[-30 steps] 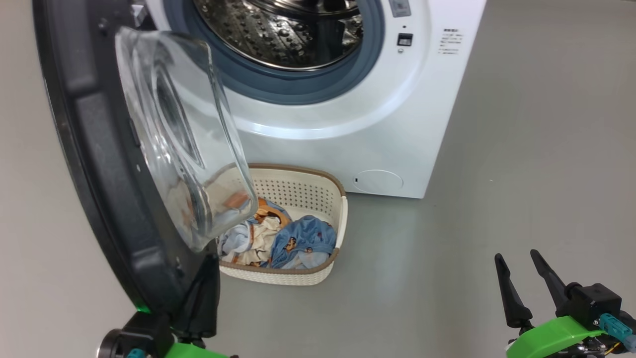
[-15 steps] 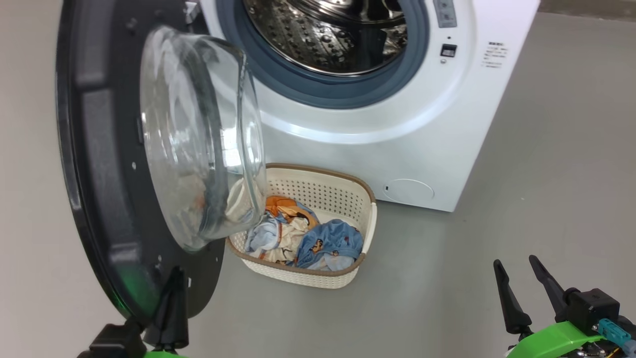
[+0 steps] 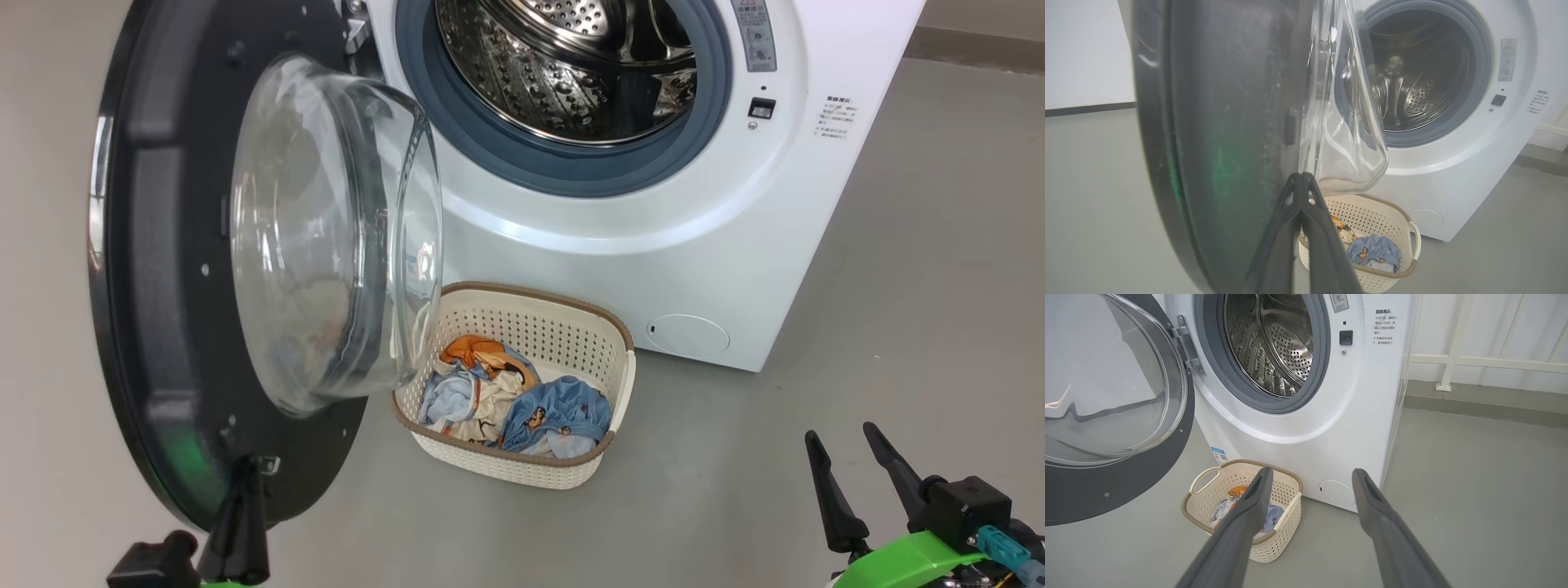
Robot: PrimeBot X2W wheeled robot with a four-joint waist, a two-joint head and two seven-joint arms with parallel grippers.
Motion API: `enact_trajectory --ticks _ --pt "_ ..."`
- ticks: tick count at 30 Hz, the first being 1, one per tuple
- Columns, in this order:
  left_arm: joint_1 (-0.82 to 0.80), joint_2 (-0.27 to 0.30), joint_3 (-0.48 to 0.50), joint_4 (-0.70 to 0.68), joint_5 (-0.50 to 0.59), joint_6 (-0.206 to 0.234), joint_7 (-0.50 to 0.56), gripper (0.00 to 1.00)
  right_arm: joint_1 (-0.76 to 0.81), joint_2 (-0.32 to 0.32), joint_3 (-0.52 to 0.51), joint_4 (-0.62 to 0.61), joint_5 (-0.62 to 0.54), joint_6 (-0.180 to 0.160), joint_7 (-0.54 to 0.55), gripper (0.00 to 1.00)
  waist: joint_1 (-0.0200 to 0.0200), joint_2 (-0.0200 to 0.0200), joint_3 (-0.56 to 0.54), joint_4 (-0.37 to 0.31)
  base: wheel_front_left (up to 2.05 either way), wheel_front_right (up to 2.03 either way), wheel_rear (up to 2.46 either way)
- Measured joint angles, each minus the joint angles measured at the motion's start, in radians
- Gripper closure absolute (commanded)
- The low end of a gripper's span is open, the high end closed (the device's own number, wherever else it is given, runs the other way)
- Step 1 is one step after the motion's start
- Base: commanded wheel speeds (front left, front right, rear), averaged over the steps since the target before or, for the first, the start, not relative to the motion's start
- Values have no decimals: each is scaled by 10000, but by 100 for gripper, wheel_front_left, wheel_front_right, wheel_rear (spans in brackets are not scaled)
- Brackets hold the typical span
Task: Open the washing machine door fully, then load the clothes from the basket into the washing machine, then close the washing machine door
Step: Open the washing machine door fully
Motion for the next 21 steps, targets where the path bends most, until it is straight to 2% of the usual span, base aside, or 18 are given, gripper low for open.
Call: enact_trajectory --ticks 10,21 --pt "-379 150 577 656 67 -88 2 100 13 -52 188 4 0 0 0 0 0 0 -69 -15 0 0 0" --pt "-1239 290 1904 1569 -224 -69 2 100 -3 -366 238 -6 31 0 0 0 0 0 404 -209 0 0 0"
